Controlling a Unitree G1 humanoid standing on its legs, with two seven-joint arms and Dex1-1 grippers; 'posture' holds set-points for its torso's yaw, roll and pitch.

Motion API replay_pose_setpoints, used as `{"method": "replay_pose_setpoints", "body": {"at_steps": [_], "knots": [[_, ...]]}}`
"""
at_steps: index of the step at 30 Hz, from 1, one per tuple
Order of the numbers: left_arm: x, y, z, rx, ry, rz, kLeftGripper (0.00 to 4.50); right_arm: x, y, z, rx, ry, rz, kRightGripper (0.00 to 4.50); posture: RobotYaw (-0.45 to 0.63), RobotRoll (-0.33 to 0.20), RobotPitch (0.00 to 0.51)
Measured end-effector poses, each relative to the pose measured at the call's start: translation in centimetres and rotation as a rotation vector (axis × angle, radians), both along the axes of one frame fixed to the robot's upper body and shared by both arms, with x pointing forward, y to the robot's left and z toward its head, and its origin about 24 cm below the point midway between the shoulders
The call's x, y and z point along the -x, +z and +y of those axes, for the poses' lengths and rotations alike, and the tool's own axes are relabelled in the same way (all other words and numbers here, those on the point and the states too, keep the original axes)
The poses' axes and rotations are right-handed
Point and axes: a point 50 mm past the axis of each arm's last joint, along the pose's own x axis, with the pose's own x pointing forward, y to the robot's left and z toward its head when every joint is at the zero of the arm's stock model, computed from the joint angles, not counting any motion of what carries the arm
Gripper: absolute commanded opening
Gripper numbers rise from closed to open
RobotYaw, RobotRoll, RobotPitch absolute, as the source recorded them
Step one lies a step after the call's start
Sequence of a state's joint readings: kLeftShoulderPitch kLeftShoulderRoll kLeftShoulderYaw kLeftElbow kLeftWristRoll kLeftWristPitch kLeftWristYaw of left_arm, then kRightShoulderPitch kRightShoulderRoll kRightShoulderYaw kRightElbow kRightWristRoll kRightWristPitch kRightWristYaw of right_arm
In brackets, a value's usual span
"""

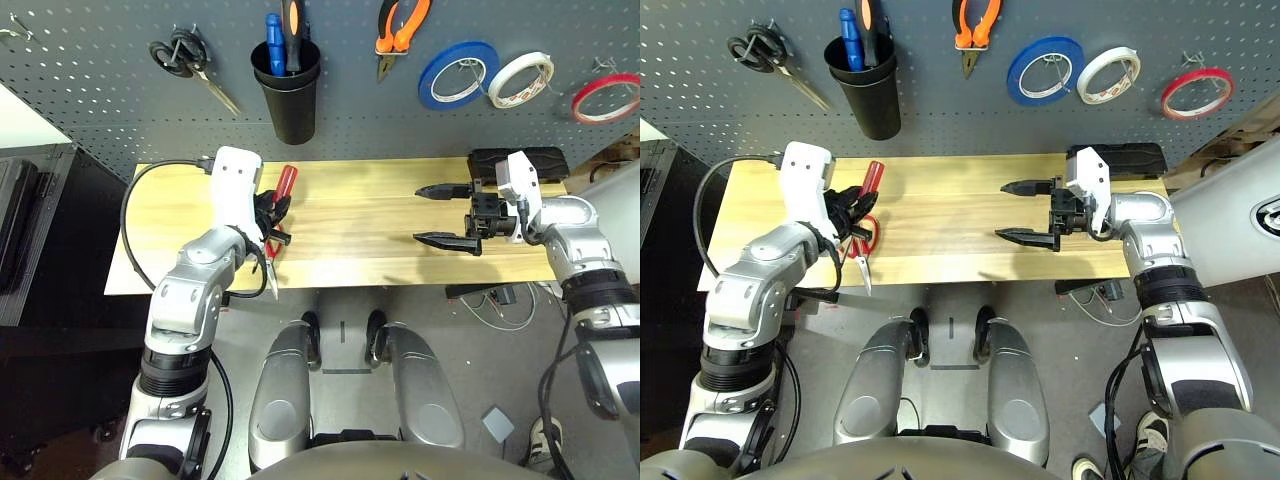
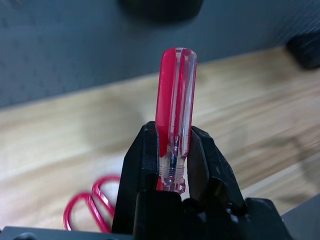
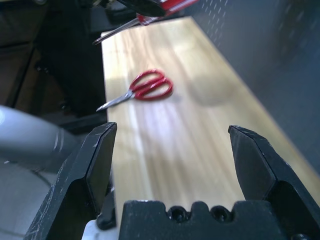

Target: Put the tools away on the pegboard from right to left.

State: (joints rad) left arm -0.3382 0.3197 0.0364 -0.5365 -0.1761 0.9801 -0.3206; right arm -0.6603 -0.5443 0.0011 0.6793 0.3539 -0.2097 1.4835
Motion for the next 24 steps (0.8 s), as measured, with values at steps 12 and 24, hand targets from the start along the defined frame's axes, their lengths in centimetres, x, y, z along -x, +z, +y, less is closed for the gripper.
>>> {"method": "replay_pose_setpoints", "body": {"at_steps": [12, 24], "knots": [[0.2, 5.1, 2.2, 0.053, 0.009, -0.238, 0.83, -0.7, 4.3, 0.5, -0.091, 0.018, -0.182, 4.5, 0.08, 0.0, 0.157], [0.7, 10.2, 1.3, 0.182, -0.092, -0.463, 0.83, -0.9, 9.0, 1.9, -0.198, -0.006, -0.339, 4.5, 0.06, 0.0, 0.156]]}}
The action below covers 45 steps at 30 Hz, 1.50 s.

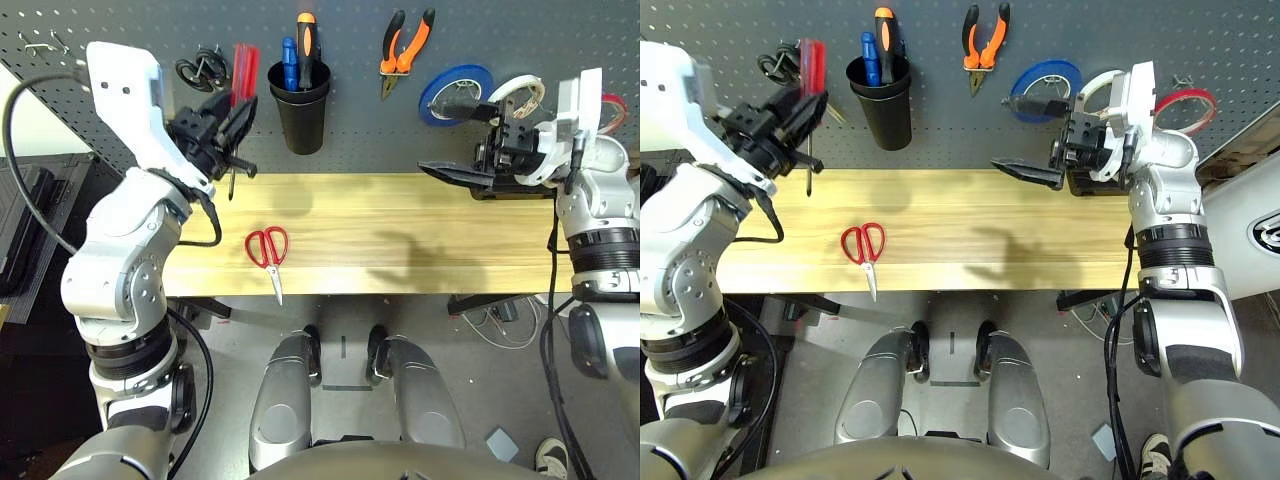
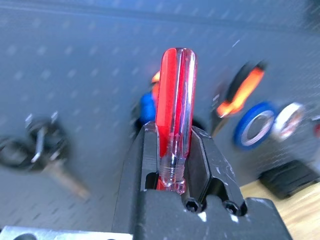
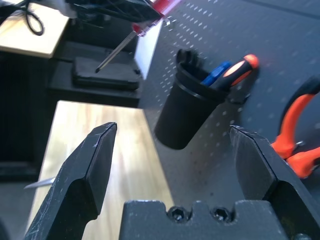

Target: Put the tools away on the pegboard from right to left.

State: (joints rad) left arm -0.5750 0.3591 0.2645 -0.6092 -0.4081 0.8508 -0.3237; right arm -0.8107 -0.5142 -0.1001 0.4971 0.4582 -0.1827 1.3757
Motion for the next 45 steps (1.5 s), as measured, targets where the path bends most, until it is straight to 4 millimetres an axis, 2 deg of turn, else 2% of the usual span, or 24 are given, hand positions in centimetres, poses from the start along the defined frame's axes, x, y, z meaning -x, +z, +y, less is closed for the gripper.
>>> {"method": "replay_pose_setpoints", "body": {"at_steps": [7, 15, 24, 36, 45], "knots": [[-0.2, 2.1, -0.1, 0.066, -0.01, -0.067, 0.83, -0.1, 1.0, -0.5, -0.08, -0.086, -0.031, 4.5, 0.05, 0.0, 0.16], [-2.9, 4.2, 0.5, 0.21, 0.112, -0.188, 0.83, -0.1, 1.5, -0.2, -0.129, -0.119, -0.053, 4.5, 0.04, 0.0, 0.163], [-5.7, 6.5, -1.2, 0.36, 0.108, -0.281, 0.83, 0.0, 0.9, -0.2, -0.128, -0.128, -0.025, 4.5, 0.01, 0.0, 0.165], [-7.8, 5.7, -3.8, 0.419, 0.099, -0.299, 0.83, 0.5, 0.4, -0.3, -0.122, -0.138, 0.002, 4.5, -0.02, 0.0, 0.177], [-9.1, 2.3, -4.4, 0.391, 0.144, -0.243, 0.83, 0.5, 0.3, -0.3, -0.121, -0.139, 0.019, 4.5, -0.03, 0.0, 0.182]]}}
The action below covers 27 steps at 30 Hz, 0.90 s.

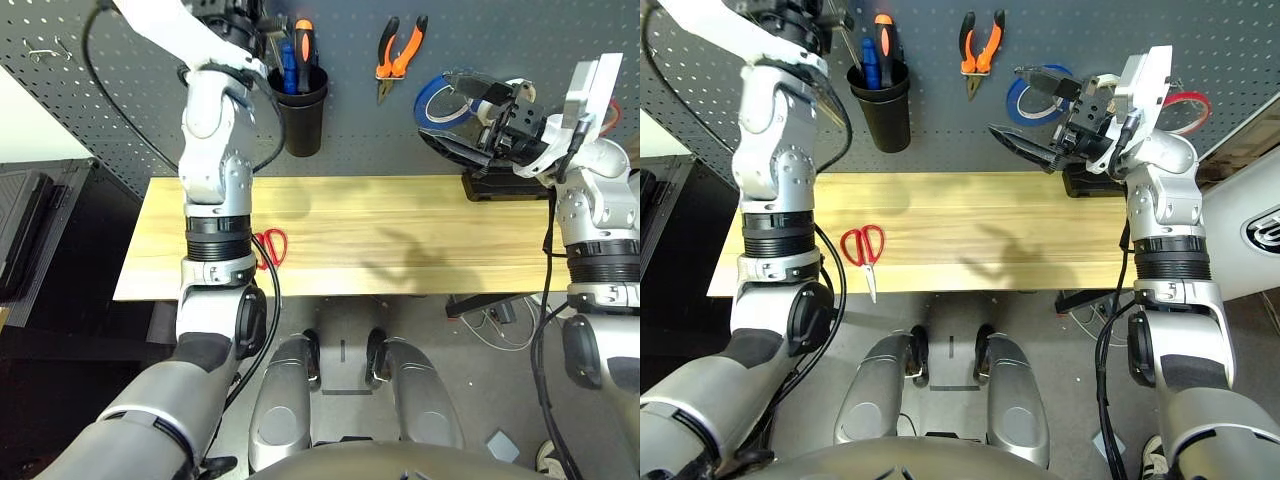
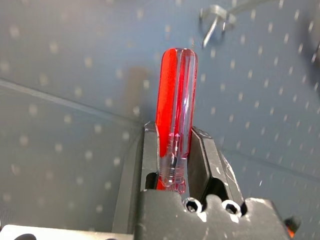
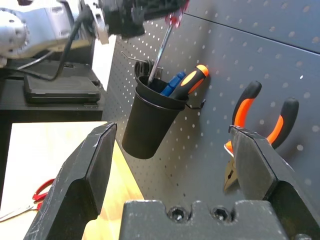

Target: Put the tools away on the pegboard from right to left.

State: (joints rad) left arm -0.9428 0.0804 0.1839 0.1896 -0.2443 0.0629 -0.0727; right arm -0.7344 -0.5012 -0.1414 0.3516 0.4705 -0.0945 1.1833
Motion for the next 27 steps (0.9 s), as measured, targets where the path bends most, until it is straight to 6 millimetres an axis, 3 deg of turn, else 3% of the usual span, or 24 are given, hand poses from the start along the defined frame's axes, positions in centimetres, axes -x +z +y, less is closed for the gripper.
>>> {"method": "replay_pose_setpoints", "body": {"at_steps": [8, 9, 14, 17, 23, 27], "knots": [[-0.7, -1.7, -0.5, -0.011, 0.027, 0.041, 0.83, 0.0, 0.0, -0.1, 0.0, -0.001, 0.006, 4.5, -0.04, 0.0, 0.184], [-0.7, -1.9, -0.5, -0.016, 0.027, 0.047, 1.55, 0.0, 0.0, -0.1, 0.0, -0.001, 0.006, 4.5, -0.03, 0.0, 0.185], [-0.6, -2.4, -0.6, -0.06, 0.01, 0.077, 3.33, 0.0, 0.0, -0.1, 0.0, 0.001, 0.009, 4.5, -0.02, 0.0, 0.188], [-0.2, -2.3, -0.2, -0.173, 0.006, 0.086, 4.49, 0.0, -0.1, 0.0, -0.003, 0.01, 0.015, 4.5, -0.01, 0.0, 0.19], [1.6, -1.4, 1.5, -0.399, 0.008, 0.092, 4.49, -0.1, -0.4, 0.2, -0.004, 0.031, 0.038, 4.5, 0.02, 0.0, 0.193], [3.0, -0.6, 3.0, -0.439, 0.004, 0.118, 4.49, -0.2, -1.1, 0.6, 0.01, 0.057, 0.111, 4.5, 0.04, 0.0, 0.195]]}}
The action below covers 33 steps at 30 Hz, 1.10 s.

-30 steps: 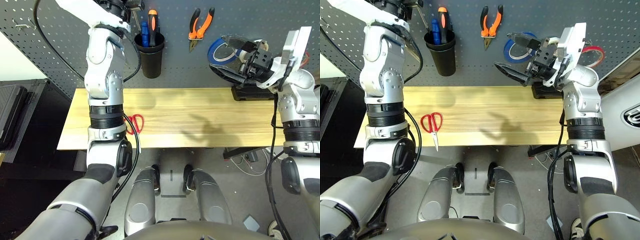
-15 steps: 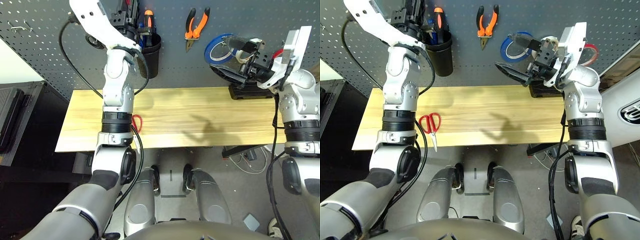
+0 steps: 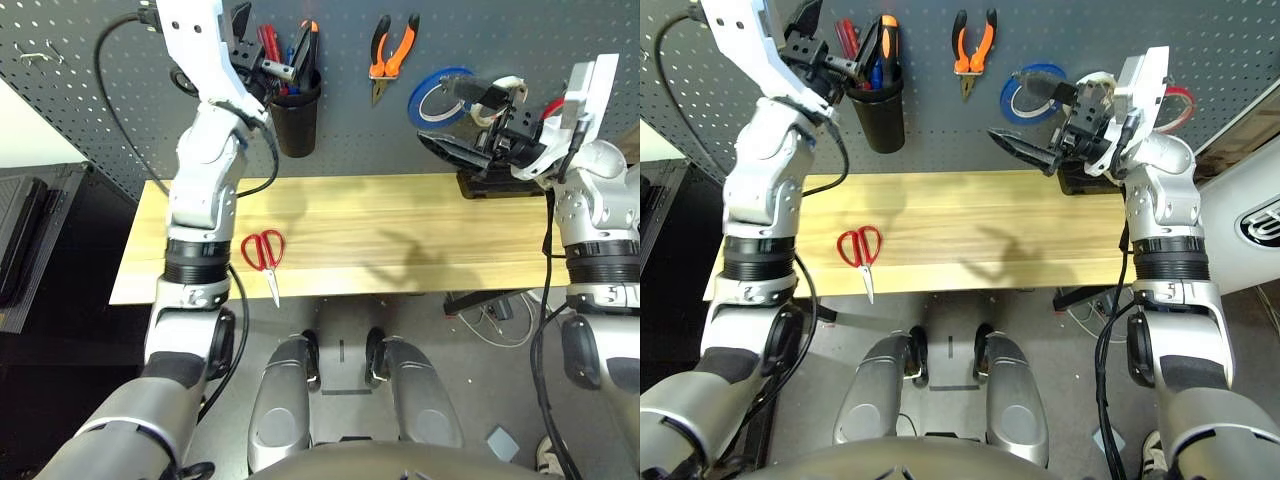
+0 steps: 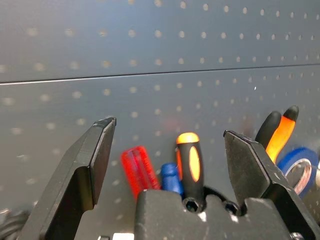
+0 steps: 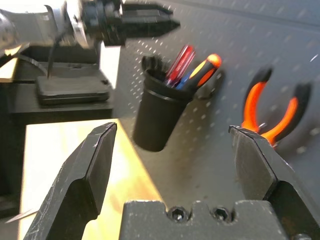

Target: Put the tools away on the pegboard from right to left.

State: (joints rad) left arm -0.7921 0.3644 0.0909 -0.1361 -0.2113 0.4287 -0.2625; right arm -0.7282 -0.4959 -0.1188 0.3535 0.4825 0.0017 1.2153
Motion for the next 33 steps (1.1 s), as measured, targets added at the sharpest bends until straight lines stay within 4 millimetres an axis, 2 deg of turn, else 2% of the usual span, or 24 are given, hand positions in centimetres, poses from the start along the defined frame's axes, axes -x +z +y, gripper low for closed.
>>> {"method": "replay_pose_setpoints", "body": {"at_steps": [4, 7, 15, 18, 21, 27, 31, 33], "knots": [[2.3, 0.6, 1.9, -0.051, -0.021, 0.048, 4.49, -0.1, -0.9, 0.3, 0.02, 0.022, 0.068, 4.5, 0.07, 0.0, 0.197], [3.9, 0.7, 2.1, -0.08, -0.071, 0.082, 4.49, -0.2, -1.5, 0.7, 0.034, 0.043, 0.093, 4.5, 0.09, 0.0, 0.201], [6.8, -2.3, 2.2, -0.142, -0.216, 0.331, 4.49, -0.9, -4.5, 2.6, 0.142, 0.039, 0.201, 4.5, 0.1, 0.0, 0.214], [7.2, -4.5, 2.2, -0.135, -0.249, 0.464, 4.49, -1.1, -5.6, 3.7, 0.2, 0.024, 0.255, 4.5, 0.09, 0.0, 0.219], [7.2, -5.7, 2.4, -0.107, -0.219, 0.54, 4.49, -1.1, -6.2, 4.5, 0.239, 0.031, 0.288, 4.5, 0.08, 0.0, 0.234], [7.4, -10.8, 3.1, -0.032, -0.111, 0.781, 4.49, 0.1, -8.5, 7.4, 0.301, 0.066, 0.365, 4.5, 0.07, 0.0, 0.265], [7.0, -13.7, 4.0, -0.013, -0.009, 0.865, 4.49, 0.9, -9.6, 7.8, 0.343, 0.086, 0.379, 4.5, 0.04, 0.0, 0.282], [6.8, -15.9, 4.4, -0.031, 0.038, 0.925, 4.49, 1.4, -10.4, 8.0, 0.37, 0.103, 0.395, 4.5, 0.03, 0.0, 0.289]]}}
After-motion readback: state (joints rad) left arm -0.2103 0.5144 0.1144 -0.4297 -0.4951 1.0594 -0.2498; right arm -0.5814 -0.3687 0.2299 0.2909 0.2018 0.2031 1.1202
